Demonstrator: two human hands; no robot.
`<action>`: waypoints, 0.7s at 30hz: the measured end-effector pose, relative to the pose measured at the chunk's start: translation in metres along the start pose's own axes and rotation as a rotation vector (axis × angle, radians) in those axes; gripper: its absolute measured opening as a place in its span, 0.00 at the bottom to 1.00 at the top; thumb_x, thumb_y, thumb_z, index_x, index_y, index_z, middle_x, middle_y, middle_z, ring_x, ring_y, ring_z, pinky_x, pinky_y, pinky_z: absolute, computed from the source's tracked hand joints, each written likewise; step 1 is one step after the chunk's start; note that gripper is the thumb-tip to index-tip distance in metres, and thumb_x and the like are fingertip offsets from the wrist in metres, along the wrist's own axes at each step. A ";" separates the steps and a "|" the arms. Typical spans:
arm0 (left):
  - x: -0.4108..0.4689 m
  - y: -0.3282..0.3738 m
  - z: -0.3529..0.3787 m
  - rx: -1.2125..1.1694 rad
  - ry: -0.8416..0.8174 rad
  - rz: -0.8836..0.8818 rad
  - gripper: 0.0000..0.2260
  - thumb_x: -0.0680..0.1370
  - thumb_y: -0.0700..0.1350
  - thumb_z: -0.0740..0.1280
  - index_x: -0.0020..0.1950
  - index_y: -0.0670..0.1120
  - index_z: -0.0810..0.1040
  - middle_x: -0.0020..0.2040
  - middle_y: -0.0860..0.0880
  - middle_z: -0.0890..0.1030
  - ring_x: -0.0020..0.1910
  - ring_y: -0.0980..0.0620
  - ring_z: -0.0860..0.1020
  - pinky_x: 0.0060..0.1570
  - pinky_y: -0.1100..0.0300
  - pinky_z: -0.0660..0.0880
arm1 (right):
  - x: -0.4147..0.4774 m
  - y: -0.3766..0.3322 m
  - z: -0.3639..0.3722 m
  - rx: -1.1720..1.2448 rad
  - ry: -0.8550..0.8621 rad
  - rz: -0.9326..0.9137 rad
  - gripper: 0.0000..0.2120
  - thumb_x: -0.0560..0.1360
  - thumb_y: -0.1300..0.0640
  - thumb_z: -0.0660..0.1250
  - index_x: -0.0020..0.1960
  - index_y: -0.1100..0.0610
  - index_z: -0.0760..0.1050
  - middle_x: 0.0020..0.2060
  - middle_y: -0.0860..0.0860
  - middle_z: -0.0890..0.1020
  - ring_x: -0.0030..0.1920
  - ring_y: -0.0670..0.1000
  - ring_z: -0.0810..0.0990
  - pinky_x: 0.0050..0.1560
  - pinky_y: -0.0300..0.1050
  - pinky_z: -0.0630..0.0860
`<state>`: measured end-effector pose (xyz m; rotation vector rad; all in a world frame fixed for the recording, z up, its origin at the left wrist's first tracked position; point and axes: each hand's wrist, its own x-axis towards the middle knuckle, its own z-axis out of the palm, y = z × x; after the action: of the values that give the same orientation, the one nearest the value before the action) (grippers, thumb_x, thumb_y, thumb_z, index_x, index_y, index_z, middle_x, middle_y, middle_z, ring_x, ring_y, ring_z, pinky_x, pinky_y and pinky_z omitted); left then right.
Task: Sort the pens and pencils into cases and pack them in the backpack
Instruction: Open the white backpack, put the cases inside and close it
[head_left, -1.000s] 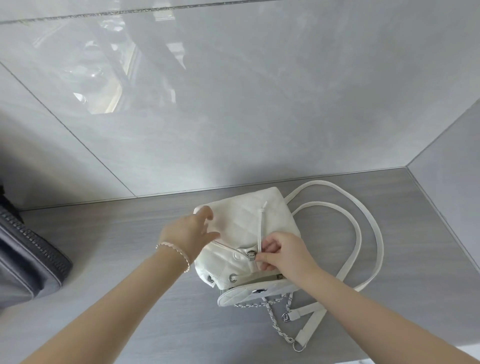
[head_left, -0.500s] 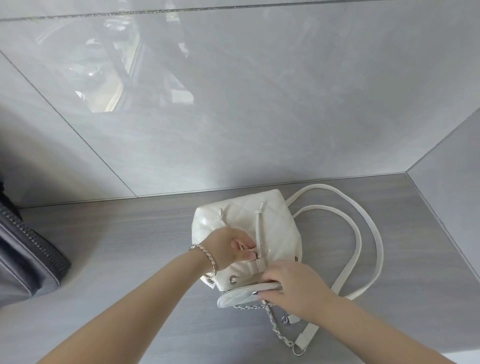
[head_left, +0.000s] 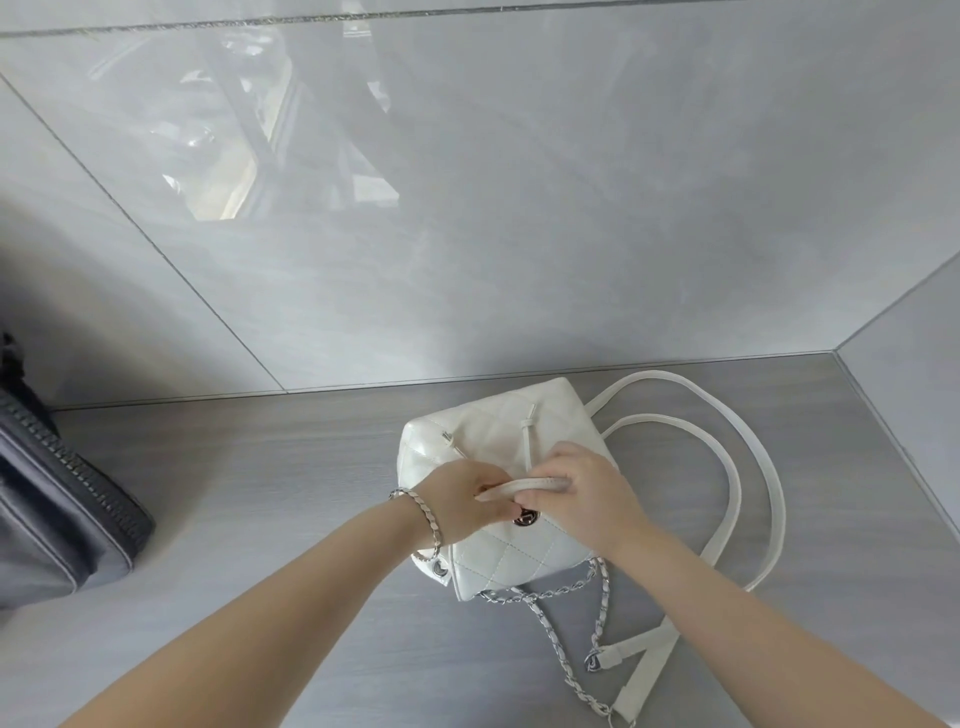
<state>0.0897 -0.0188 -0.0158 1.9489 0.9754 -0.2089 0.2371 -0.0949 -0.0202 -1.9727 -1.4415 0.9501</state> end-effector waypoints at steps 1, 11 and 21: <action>0.002 0.001 0.000 -0.002 0.015 -0.007 0.05 0.76 0.48 0.66 0.43 0.47 0.77 0.32 0.54 0.70 0.35 0.55 0.69 0.36 0.64 0.64 | 0.003 0.000 0.000 0.064 0.029 0.024 0.04 0.64 0.54 0.75 0.33 0.48 0.80 0.35 0.47 0.74 0.36 0.44 0.74 0.39 0.39 0.66; 0.011 0.006 0.007 -0.180 0.184 -0.144 0.12 0.76 0.43 0.67 0.50 0.47 0.63 0.47 0.49 0.72 0.47 0.49 0.70 0.47 0.61 0.66 | -0.018 0.027 0.027 -0.139 0.486 -0.286 0.10 0.69 0.45 0.66 0.44 0.50 0.81 0.41 0.49 0.75 0.46 0.47 0.69 0.52 0.39 0.67; 0.018 0.010 0.010 -0.143 0.235 -0.215 0.15 0.76 0.42 0.67 0.46 0.43 0.59 0.34 0.53 0.62 0.30 0.57 0.60 0.30 0.64 0.59 | -0.030 0.026 0.053 -0.210 0.620 -0.272 0.08 0.69 0.49 0.67 0.35 0.52 0.80 0.33 0.46 0.79 0.42 0.47 0.71 0.47 0.41 0.66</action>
<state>0.1111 -0.0191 -0.0240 1.7635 1.3196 -0.0297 0.2049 -0.1309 -0.0658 -1.9046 -1.4164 0.0490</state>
